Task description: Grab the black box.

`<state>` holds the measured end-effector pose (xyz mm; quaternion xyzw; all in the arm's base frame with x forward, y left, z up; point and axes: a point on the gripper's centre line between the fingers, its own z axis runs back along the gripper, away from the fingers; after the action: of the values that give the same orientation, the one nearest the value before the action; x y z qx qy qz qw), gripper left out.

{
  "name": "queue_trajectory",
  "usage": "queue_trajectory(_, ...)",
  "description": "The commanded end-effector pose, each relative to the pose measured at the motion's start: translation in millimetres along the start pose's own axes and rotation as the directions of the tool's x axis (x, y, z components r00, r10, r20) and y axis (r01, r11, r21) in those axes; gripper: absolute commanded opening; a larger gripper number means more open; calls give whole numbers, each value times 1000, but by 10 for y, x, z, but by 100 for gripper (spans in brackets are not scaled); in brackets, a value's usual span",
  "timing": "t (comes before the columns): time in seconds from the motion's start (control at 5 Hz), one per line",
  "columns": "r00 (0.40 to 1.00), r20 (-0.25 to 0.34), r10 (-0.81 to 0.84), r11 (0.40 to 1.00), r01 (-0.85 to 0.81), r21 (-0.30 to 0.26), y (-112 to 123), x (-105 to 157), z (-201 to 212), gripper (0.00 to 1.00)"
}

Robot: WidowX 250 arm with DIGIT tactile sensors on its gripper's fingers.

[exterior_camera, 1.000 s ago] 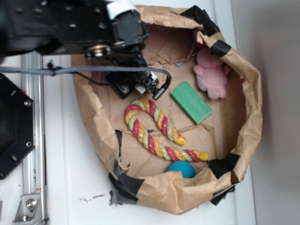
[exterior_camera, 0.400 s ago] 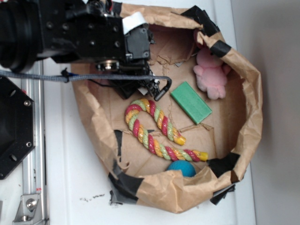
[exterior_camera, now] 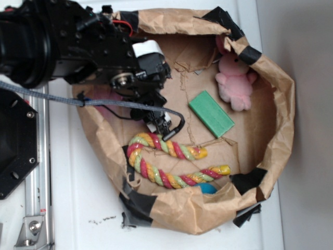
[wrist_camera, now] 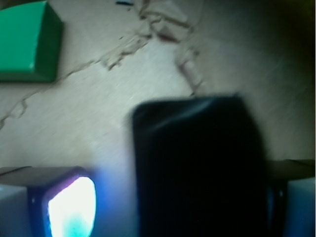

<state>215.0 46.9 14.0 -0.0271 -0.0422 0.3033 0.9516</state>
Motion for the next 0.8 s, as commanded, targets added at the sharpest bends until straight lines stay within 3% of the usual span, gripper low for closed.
queue_trajectory(0.0, 998, 51, 45, 999, -45, -14, 53, 52, 225, 0)
queue_trajectory(0.4, 980, 195, 24, 999, -28, 16, 36, 363, 723, 0)
queue_trajectory(0.6, 970, 239, -34, 999, 39, -13, -32, 496, 1080, 0)
